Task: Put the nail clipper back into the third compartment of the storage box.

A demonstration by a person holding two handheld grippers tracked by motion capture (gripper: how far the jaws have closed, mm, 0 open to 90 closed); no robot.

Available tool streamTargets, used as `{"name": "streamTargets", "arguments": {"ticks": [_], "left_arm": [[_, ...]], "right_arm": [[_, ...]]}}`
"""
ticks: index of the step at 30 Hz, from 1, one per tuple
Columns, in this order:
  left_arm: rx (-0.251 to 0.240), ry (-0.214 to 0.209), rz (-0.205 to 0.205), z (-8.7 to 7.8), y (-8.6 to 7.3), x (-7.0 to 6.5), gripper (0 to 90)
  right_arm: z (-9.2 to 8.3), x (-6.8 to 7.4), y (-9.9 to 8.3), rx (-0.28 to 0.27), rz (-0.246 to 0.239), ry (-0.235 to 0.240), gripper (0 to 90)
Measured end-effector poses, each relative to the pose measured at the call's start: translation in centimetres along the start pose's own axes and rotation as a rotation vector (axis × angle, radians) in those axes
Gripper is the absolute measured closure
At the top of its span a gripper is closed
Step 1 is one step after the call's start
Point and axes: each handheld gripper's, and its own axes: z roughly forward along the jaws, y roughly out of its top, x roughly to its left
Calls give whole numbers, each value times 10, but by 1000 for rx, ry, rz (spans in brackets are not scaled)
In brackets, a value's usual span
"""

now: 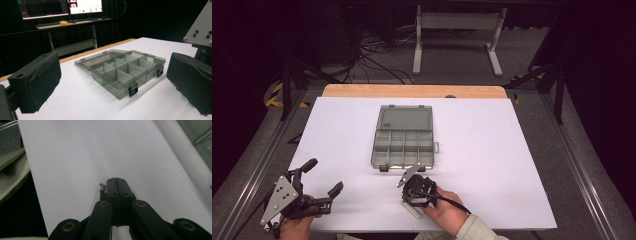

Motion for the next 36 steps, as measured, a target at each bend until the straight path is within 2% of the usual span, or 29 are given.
{"name": "streamTargets", "arguments": {"ticks": [3,7,12,13,17,23,27,31,32,33,36], "left_arm": [[0,0,0,0,0,0,5],[3,0,-2,0,0,0,5],[2,0,-2,0,0,0,5],[2,0,-2,0,0,0,5],[2,-2,-4,0,0,0,5],[2,-2,-5,0,0,0,5],[3,-2,-6,0,0,0,5],[3,-3,-6,1,0,0,5],[5,-4,-7,1,-1,0,5],[4,-5,-7,1,-1,1,5],[5,-6,-6,1,-1,1,5]], "right_arm": [[1,3,1,-4,-8,15,900],[2,6,1,-6,-43,43,900],[4,11,2,-8,-63,56,900],[4,11,2,-5,-84,69,900],[5,14,2,2,-109,89,900],[4,14,2,-4,-114,81,900],[-3,13,3,-52,-118,51,774],[-10,16,3,-97,-124,29,596],[-11,18,3,-114,-147,13,498],[-11,18,3,-114,-147,13,498],[-11,20,3,-102,-163,34,313]]}}
